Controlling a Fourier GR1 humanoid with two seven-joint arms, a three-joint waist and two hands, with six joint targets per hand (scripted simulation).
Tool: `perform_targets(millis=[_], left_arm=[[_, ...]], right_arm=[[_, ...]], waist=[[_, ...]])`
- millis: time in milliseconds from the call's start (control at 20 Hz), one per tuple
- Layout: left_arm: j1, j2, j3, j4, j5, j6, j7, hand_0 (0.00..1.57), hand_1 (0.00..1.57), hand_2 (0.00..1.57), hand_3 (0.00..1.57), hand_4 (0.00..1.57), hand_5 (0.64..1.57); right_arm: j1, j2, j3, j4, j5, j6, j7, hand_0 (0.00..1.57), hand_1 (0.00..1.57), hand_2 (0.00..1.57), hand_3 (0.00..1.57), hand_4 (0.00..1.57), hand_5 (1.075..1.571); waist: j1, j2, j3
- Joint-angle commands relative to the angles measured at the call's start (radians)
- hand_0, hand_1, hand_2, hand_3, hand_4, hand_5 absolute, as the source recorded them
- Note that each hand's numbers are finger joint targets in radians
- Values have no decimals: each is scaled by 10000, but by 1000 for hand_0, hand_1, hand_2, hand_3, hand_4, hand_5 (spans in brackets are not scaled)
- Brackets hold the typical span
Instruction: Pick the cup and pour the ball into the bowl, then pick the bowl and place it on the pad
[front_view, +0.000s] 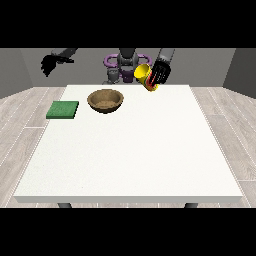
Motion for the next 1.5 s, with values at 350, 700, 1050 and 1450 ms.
perform_targets(millis=[350,700,1050,1450], left_arm=[[-1291,-875,-3070,772,-4423,-641,2687,1501,1501,1571,1571,1380,1400],[-2452,-1672,-5098,1575,-6807,-2714,3378,1536,1536,1571,1571,1571,1124],[-2287,-2352,-6550,1382,-8280,-4526,3406,1457,1457,1571,1571,1509,1178],[-1719,-1567,-5346,614,-8080,-3790,2571,1449,1449,1571,1571,1535,1136]], right_arm=[[-111,-166,-101,638,9,203,-221,0,0,0,0,0,1571],[-785,-31,117,792,12,300,-175,0,0,0,0,0,1570],[-553,-458,-117,1405,101,400,-252,0,0,0,0,0,1571],[3,-71,-8,1204,-148,229,615,0,0,0,0,0,1568]], waist=[[-266,-359,10],[-583,-23,14],[-101,-579,4],[288,-1148,-13]])
